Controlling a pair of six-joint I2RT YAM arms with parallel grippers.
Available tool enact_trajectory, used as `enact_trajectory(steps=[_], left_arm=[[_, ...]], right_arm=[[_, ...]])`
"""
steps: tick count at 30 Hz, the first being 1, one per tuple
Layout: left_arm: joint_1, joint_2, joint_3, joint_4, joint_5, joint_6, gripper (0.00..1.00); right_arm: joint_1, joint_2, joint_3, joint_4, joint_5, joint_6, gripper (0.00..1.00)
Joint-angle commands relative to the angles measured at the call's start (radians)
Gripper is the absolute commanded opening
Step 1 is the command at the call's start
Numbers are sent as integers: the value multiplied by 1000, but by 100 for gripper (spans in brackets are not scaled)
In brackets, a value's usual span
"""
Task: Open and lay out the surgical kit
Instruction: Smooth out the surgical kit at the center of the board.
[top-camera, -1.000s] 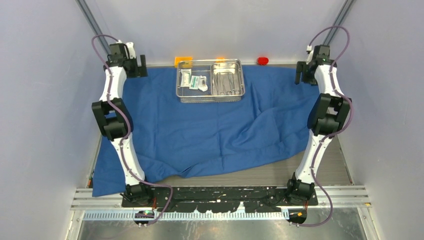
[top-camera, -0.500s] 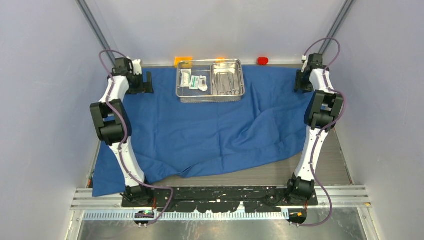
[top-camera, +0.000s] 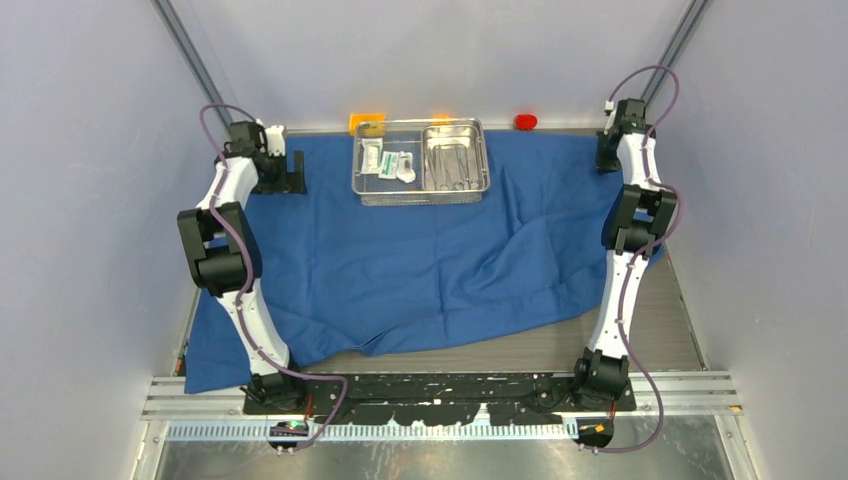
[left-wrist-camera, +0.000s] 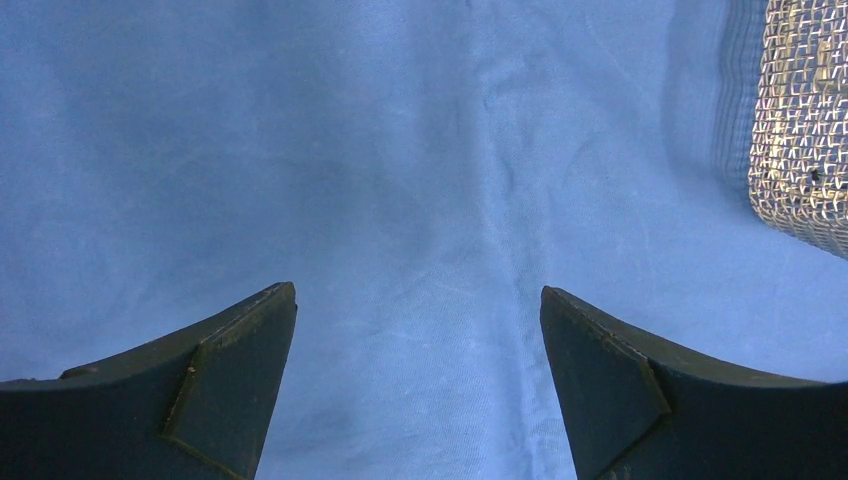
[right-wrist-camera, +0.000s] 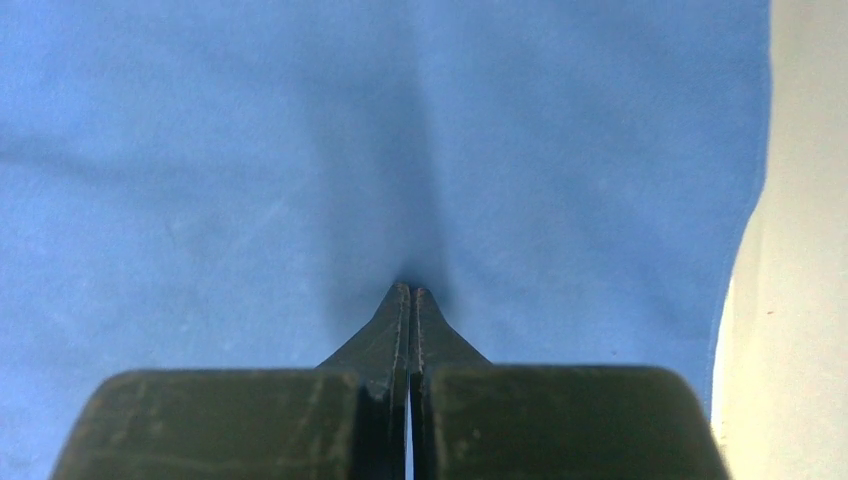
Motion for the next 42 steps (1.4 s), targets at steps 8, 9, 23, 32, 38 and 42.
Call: enact_trajectory(steps=[8, 9, 23, 32, 38, 42], left_arm=[[0, -67, 3, 8, -42, 37, 93], [0, -70, 3, 8, -41, 38, 93], [-15, -86, 5, 10, -4, 2, 93], [-16, -83, -13, 26, 3, 6, 93], [-16, -86, -22, 29, 12, 8, 93], [-16, -89, -24, 29, 9, 14, 93]], right_arm=[[-12, 130, 188, -32, 188, -73, 1], [-21, 109, 169, -29, 138, -44, 5], [-107, -181, -175, 147, -151, 158, 83], [-107, -217, -332, 110, -168, 82, 82], [-86, -221, -435, 108, -95, -7, 75], [-67, -205, -461, 101, -49, -55, 64]])
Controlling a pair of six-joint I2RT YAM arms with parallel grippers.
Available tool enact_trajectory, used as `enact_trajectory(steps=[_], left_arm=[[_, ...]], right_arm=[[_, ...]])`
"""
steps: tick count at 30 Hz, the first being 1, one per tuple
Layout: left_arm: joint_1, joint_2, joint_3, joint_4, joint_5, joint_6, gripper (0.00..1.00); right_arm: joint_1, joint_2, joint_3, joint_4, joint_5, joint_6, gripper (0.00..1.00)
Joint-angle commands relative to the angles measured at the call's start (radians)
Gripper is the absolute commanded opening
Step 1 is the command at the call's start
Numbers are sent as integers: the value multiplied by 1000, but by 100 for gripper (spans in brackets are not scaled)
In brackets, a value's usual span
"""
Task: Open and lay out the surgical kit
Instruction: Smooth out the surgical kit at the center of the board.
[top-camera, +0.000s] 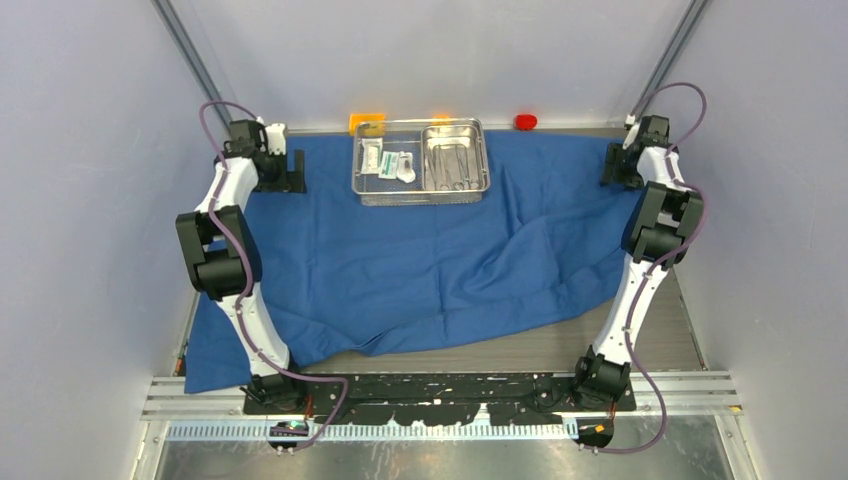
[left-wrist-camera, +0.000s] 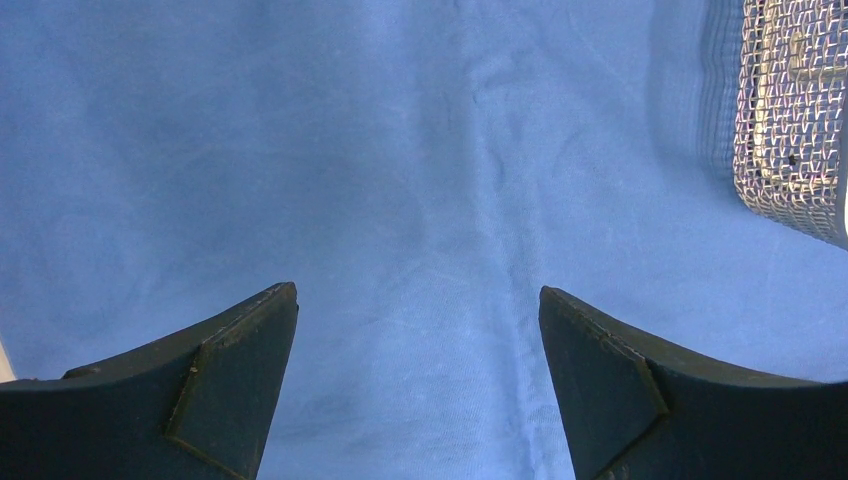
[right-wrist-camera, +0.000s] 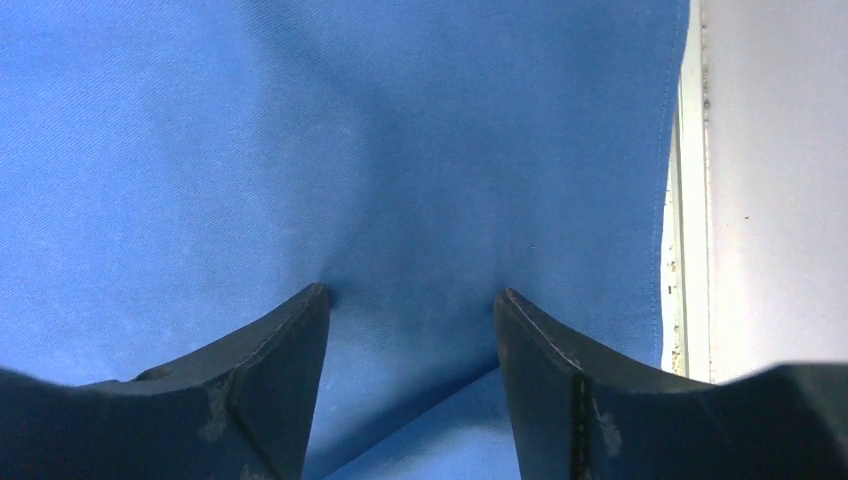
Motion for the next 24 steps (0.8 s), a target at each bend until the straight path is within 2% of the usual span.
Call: enact_trajectory(steps=[1, 3, 7, 12, 18, 24], left_arm=[[-3, -52, -5, 29, 22, 2, 93], [-3, -55, -7, 27, 22, 6, 93], [-3, -62, -8, 23, 18, 13, 93], [-3, -70, -10, 21, 14, 18, 93], [-3, -74, -11, 18, 10, 19, 93], [-3, -81, -10, 14, -8, 37, 93]], right_arm=[[24, 16, -52, -100, 44, -57, 59], [25, 37, -31, -122, 45, -62, 44], [23, 69, 14, -150, 39, -69, 22], [23, 80, 67, -161, 29, -71, 1], [15, 101, 188, -186, 72, -73, 0], [15, 178, 327, -232, 304, -145, 0]])
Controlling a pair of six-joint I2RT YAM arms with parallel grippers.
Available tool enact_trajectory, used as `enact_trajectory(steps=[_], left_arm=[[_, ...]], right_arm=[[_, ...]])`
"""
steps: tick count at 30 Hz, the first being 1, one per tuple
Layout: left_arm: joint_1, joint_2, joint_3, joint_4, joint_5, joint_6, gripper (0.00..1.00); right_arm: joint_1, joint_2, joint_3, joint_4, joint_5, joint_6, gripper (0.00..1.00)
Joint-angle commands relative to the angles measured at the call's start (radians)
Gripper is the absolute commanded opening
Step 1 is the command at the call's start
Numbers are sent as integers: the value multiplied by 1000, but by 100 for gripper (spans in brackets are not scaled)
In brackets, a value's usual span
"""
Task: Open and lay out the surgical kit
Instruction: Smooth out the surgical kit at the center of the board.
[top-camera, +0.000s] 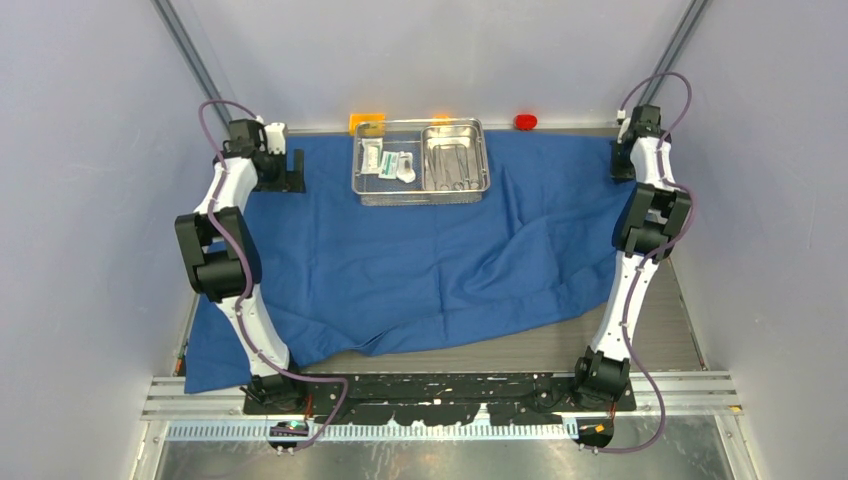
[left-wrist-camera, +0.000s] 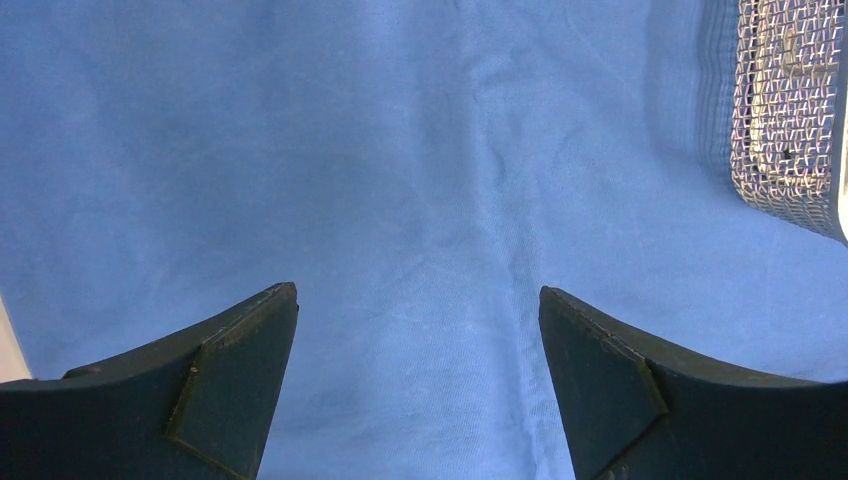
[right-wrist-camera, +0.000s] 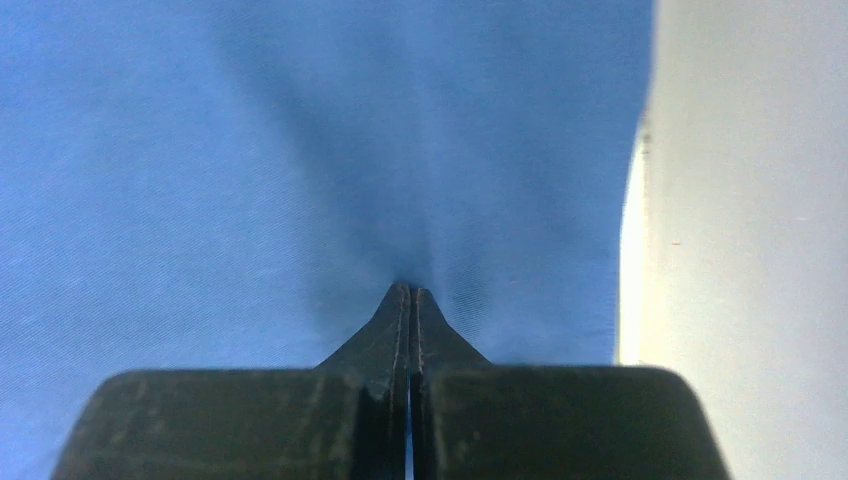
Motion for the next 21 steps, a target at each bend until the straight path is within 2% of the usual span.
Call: enact_trajectory(steps=[1, 6, 8, 10, 12, 14, 16, 18, 21], left_arm=[[-2, -69, -2, 13, -12, 31, 93], [-2, -81, -3, 3, -48, 63, 93], [-2, -88, -8, -1, -53, 77, 93], [-3, -98, -14, -11, -25, 98, 93], [-3, -120, -31, -35, 59, 137, 93], [-4, -148, -55, -81, 183, 203, 93], [-14, -175, -69, -184, 298, 300, 94], [-38, -203, -83, -318, 349, 456, 94], [-90, -265, -152, -470, 292, 643, 97]], right_arm=[[-16, 50, 54, -37, 224, -83, 0], [-37, 3, -58, 9, 276, -134, 0], [-54, -38, -100, 16, 234, -126, 0], [-77, -110, -165, 37, 117, -98, 4], [-92, -208, -258, 70, -47, -57, 17], [-94, -318, -364, 112, -168, -24, 36], [-94, -416, -458, 142, -256, -3, 52], [-94, -524, -556, 162, -318, 0, 61], [-94, -650, -662, 166, -331, -24, 66]])
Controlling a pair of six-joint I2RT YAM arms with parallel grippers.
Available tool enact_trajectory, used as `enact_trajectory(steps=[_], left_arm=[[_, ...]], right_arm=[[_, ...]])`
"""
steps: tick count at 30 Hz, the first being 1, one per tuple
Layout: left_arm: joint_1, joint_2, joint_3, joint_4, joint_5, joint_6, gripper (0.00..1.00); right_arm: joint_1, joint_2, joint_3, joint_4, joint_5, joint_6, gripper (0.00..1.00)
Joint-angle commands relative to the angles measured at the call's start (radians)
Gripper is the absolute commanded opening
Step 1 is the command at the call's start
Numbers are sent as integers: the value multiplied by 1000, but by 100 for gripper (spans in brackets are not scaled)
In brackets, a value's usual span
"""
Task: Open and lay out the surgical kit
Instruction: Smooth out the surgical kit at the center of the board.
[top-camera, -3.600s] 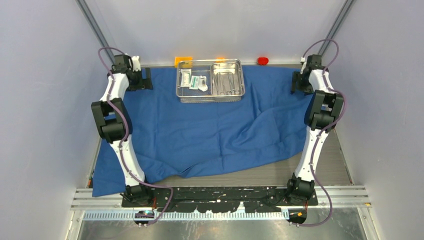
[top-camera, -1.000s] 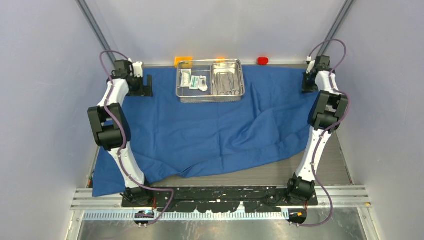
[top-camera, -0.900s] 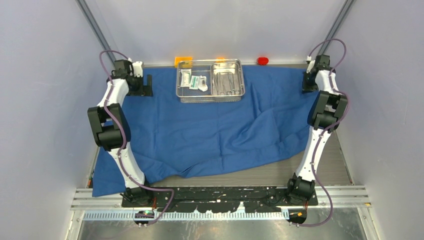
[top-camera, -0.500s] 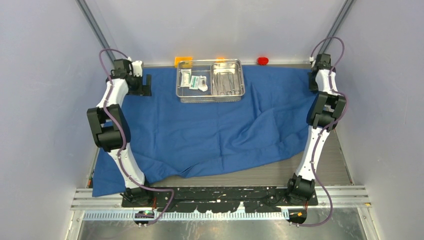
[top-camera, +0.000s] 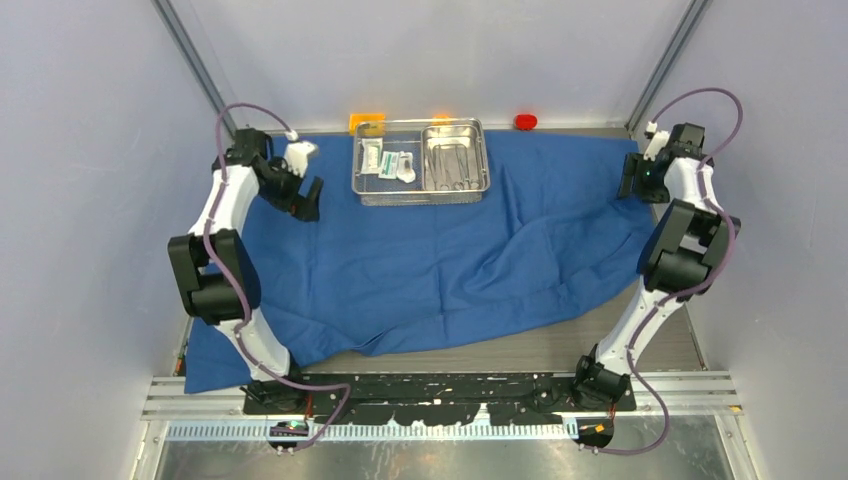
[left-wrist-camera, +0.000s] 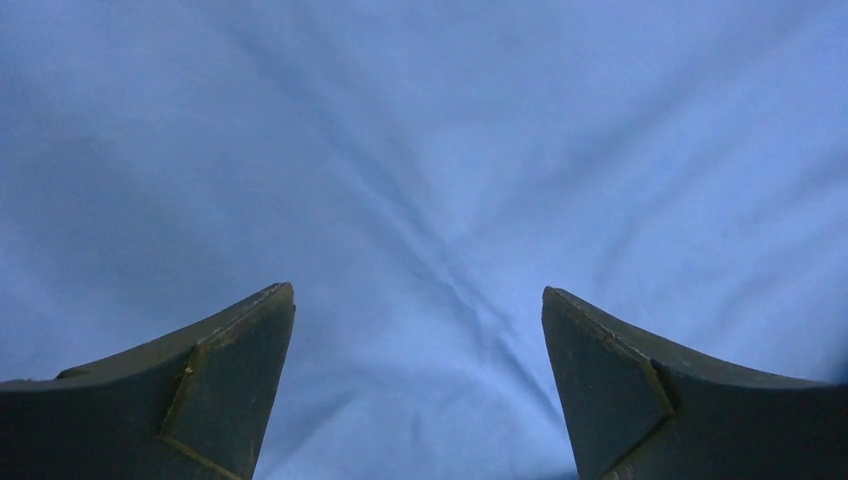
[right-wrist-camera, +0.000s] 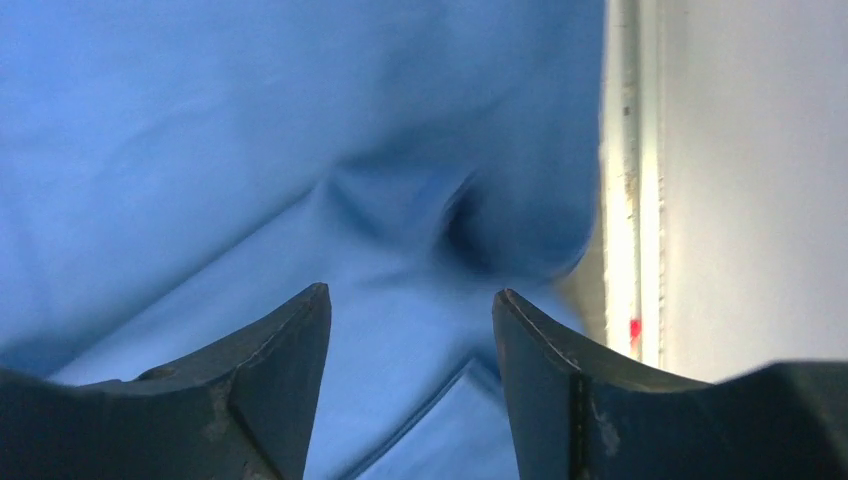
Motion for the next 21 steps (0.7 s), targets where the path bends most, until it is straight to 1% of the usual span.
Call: enact_trajectory(steps=[1, 3, 5, 7, 10, 13, 17, 21], left_arm=[[-80, -143, -98, -293, 50, 350, 98], [-116, -219, -170, -352, 21, 426, 98], [-158, -285, -213, -421, 18, 471, 99], [-226, -355, -250, -466, 11, 490, 99], [-350, -460, -314, -492, -15, 488, 99], [-477, -517, -347, -519, -17, 449, 99], [-665, -549, -383, -518, -56, 364, 100], [-823, -592, -434, -488, -108, 273, 100]], right_arm=[[24, -241, -116, 19, -156, -14, 67], [25, -308, -163, -22, -180, -56, 68], [26, -360, -203, -100, -218, -110, 69], [25, -418, -253, -172, -252, -184, 69], [25, -491, -314, -290, -278, -321, 70], [25, -552, -356, -426, -312, -457, 71], [27, -616, -415, -552, -336, -551, 73], [51, -699, -514, -551, -310, -580, 74]])
